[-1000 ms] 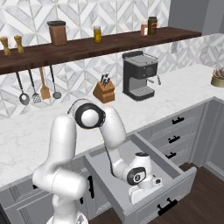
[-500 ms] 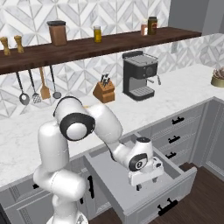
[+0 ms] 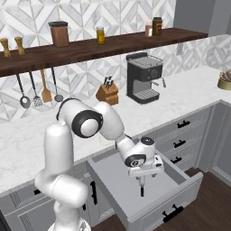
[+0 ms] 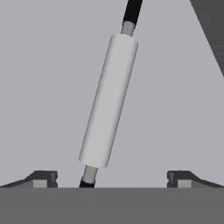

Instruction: Pick the rolling pin from the drawer and place it on the counter.

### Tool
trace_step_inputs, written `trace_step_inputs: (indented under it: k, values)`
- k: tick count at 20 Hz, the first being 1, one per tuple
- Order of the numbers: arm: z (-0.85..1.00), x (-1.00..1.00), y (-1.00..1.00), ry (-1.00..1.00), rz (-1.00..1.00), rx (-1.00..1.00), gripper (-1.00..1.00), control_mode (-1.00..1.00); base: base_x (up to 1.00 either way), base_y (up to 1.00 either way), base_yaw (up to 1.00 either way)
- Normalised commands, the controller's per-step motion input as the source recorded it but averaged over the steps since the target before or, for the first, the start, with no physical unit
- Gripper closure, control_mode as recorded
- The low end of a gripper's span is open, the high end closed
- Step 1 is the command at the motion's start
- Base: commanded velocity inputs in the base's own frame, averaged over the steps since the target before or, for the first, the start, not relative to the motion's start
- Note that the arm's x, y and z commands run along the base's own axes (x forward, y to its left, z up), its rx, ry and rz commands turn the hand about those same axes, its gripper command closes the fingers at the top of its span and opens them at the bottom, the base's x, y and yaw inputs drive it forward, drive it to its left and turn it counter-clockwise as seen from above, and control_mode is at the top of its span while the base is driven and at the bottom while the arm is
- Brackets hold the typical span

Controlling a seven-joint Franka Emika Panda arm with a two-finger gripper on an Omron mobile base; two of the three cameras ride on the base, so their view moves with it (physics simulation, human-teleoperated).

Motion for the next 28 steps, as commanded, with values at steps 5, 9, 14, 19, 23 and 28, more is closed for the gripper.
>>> trace_step_inputs:
  k: [5, 9, 14, 19, 23, 28]
  values:
    - [-0.29, 0.0, 0.0, 0.03, -0.16, 0.11, -1.0, -1.0, 0.0, 0.0, 0.0]
    - [-0.91, 0.0, 0.18, 0.01, -0.13, 0.01, -1.0, -1.0, 0.0, 0.0, 0.0]
    - [-0.97, 0.0, 0.34, -0.05, -0.14, -0.02, -1.0, -1.0, 0.0, 0.0, 0.0]
    - [-0.42, -0.02, 0.03, -0.01, -0.09, 0.0, 1.0, -1.0, 0.0, 0.0, 0.0]
    - [0.0, -0.11, 0.0, 0.0, -0.01, 0.0, 1.0, -1.0, 0.0, 0.0, 0.0]
    - [0.31, -0.04, 0.0, -0.01, 0.0, 0.0, 1.0, -1.0, 0.0, 0.0, 0.0]
